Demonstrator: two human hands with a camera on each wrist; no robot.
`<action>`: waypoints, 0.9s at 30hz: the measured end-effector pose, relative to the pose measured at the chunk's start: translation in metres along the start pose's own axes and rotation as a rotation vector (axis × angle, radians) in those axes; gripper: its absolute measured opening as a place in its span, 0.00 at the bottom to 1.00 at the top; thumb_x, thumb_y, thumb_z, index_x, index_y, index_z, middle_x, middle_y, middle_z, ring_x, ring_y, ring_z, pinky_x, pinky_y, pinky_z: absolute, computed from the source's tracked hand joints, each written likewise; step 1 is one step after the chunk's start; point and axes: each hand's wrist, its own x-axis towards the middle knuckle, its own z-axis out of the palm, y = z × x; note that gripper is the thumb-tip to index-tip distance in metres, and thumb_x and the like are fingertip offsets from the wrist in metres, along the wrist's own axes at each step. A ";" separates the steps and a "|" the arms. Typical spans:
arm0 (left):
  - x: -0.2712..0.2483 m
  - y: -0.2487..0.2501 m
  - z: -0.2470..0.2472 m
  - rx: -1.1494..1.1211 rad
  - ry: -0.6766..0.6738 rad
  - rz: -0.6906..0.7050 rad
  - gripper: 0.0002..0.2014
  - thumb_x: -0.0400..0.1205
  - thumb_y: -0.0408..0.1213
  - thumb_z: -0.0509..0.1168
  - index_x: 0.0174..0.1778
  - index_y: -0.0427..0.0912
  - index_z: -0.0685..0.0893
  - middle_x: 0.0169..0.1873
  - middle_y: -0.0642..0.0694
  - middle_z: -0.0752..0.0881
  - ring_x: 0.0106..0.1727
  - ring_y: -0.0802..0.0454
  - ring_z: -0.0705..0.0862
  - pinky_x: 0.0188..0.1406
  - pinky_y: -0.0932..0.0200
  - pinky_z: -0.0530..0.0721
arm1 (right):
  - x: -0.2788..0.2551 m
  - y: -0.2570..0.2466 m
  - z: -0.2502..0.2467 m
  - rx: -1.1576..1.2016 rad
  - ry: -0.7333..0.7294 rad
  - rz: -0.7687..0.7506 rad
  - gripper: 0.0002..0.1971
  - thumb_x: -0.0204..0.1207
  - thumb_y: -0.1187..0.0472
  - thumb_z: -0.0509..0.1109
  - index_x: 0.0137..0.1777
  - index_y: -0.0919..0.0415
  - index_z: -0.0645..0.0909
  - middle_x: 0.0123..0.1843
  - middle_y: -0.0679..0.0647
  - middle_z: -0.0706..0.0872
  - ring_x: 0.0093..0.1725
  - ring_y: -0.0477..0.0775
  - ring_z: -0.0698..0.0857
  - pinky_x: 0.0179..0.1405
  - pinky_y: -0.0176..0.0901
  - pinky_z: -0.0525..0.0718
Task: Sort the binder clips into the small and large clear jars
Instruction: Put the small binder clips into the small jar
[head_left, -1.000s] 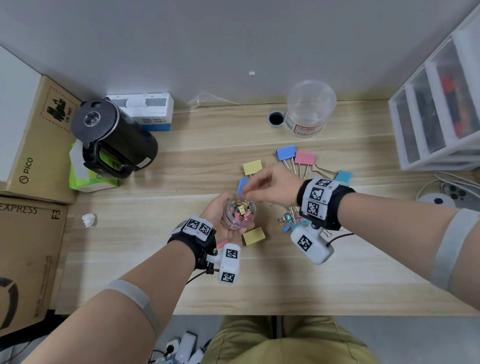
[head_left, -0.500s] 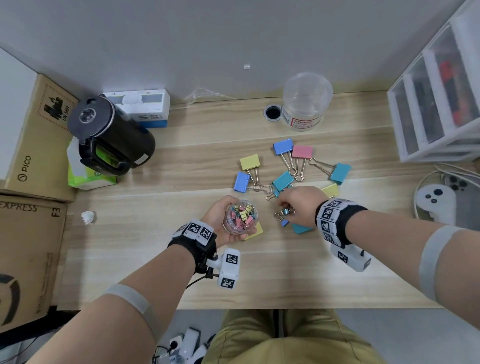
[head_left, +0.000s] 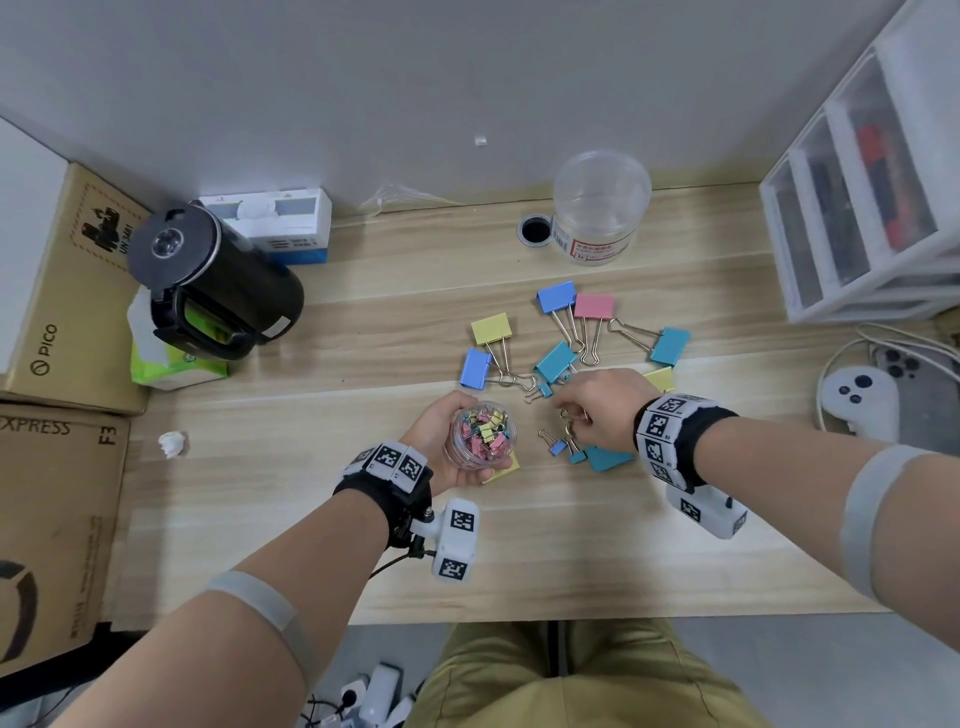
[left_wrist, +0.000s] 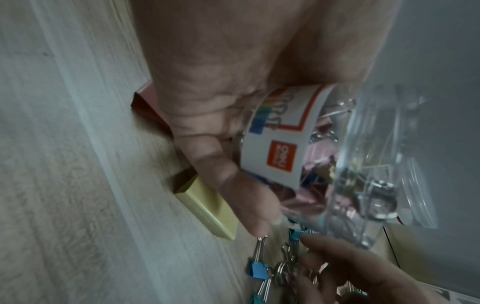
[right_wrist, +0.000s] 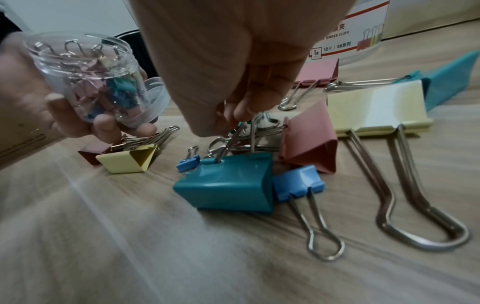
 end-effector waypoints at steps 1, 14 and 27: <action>0.000 0.000 0.000 0.004 -0.001 -0.001 0.19 0.83 0.48 0.58 0.50 0.36 0.86 0.48 0.35 0.89 0.39 0.37 0.90 0.24 0.59 0.83 | 0.001 0.000 0.000 -0.006 0.006 -0.014 0.17 0.72 0.58 0.68 0.61 0.47 0.82 0.46 0.40 0.75 0.54 0.50 0.82 0.43 0.39 0.69; -0.001 -0.004 -0.004 0.034 0.030 -0.011 0.20 0.83 0.48 0.59 0.53 0.36 0.87 0.54 0.34 0.89 0.41 0.38 0.90 0.25 0.59 0.85 | -0.003 0.004 0.006 -0.087 -0.020 -0.032 0.09 0.70 0.58 0.66 0.48 0.48 0.84 0.47 0.45 0.83 0.50 0.52 0.82 0.42 0.43 0.79; 0.001 -0.005 -0.002 0.033 0.016 -0.003 0.21 0.83 0.49 0.59 0.58 0.36 0.86 0.55 0.33 0.88 0.42 0.36 0.91 0.25 0.59 0.86 | -0.019 0.035 -0.007 -0.090 -0.069 0.017 0.12 0.66 0.61 0.67 0.48 0.45 0.77 0.38 0.41 0.83 0.44 0.51 0.83 0.40 0.40 0.69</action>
